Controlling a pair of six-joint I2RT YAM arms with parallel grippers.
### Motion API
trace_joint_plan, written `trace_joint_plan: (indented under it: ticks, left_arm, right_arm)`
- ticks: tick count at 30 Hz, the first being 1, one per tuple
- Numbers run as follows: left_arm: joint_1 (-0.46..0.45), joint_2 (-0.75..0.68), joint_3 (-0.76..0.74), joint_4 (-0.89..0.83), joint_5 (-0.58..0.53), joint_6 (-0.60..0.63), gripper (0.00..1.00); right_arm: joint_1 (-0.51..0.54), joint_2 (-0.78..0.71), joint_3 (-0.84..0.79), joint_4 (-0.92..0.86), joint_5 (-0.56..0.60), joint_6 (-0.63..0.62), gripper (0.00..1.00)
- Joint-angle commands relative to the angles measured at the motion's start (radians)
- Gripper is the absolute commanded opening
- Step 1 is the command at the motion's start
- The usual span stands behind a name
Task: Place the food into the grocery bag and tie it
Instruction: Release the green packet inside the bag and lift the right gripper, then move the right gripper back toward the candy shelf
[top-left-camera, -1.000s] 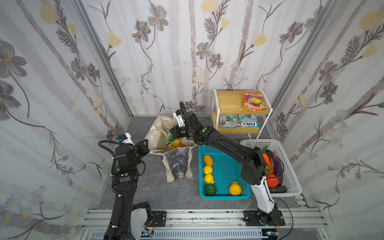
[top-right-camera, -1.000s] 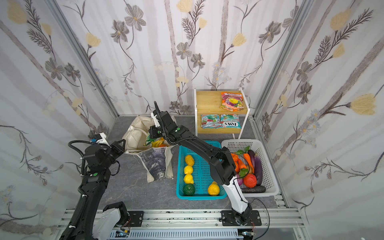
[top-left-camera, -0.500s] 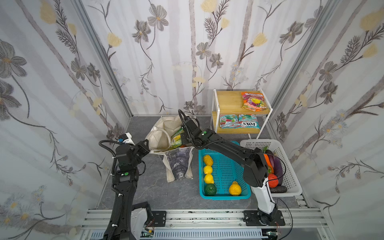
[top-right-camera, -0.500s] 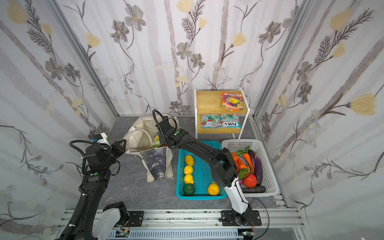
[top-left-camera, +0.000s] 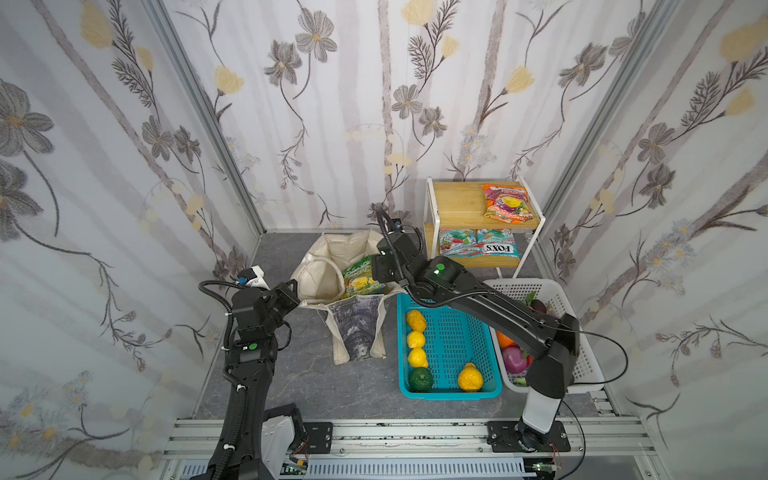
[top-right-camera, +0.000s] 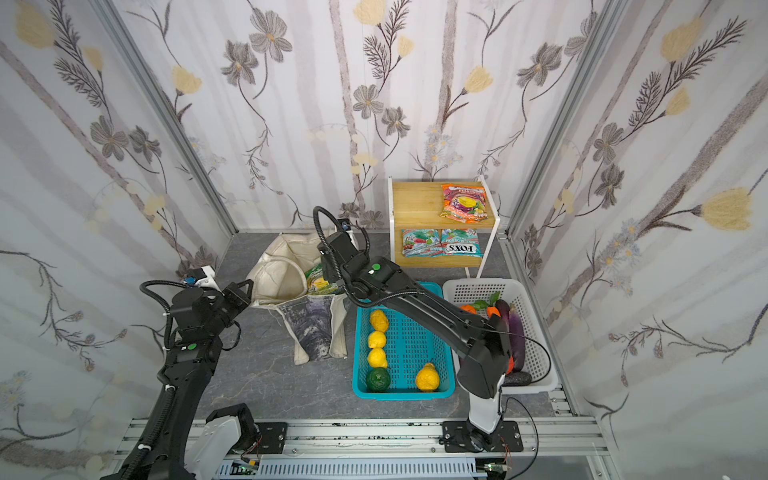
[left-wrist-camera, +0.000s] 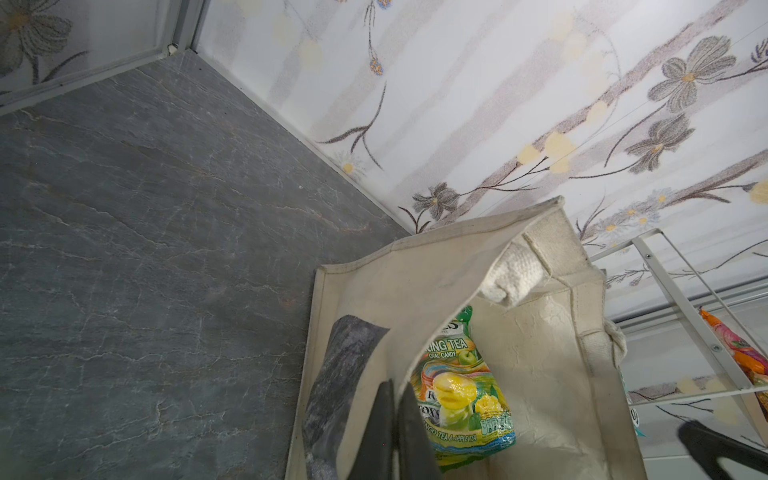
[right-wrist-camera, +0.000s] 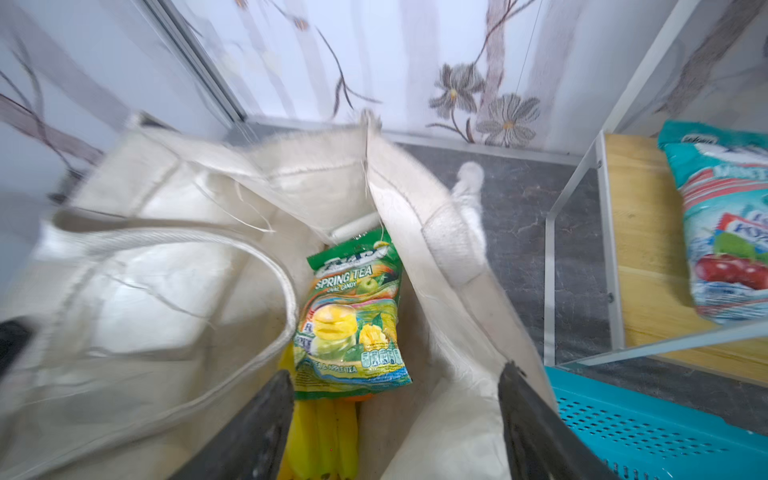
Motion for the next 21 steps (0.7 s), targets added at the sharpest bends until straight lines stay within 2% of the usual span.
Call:
trace_joint_plan:
  ticks: [1, 2, 4, 6, 9, 13, 21]
  left_arm:
    - [0.001, 0.004, 0.008, 0.031, 0.022, -0.013, 0.0]
    - [0.001, 0.004, 0.009, 0.032, 0.022, -0.015, 0.0]
    - [0.001, 0.003, 0.008, 0.033, 0.026, -0.018, 0.0]
    - [0.001, -0.002, 0.009, 0.035, 0.031, -0.021, 0.0]
    - [0.001, -0.003, 0.006, 0.039, 0.036, -0.026, 0.0]
    - [0.001, 0.006, 0.004, 0.046, 0.042, -0.032, 0.0]
    - [0.001, 0.019, 0.002, 0.052, 0.046, -0.034, 0.0]
  right_arm:
    - [-0.002, -0.14, -0.108, 0.207, 0.071, 0.039, 0.79]
    - [-0.002, -0.177, -0.127, 0.216, 0.112, 0.049, 0.99]
    - [-0.012, -0.258, -0.144, 0.226, 0.19, 0.033, 1.0]
    - [-0.038, -0.337, -0.157, 0.219, 0.204, 0.01, 1.0]
    - [-0.148, -0.447, -0.211, 0.236, 0.088, -0.041, 1.0]
    - [-0.354, -0.532, -0.239, 0.183, -0.055, 0.01, 1.0]
    - [-0.695, -0.545, -0.253, 0.134, -0.315, 0.008, 1.0]
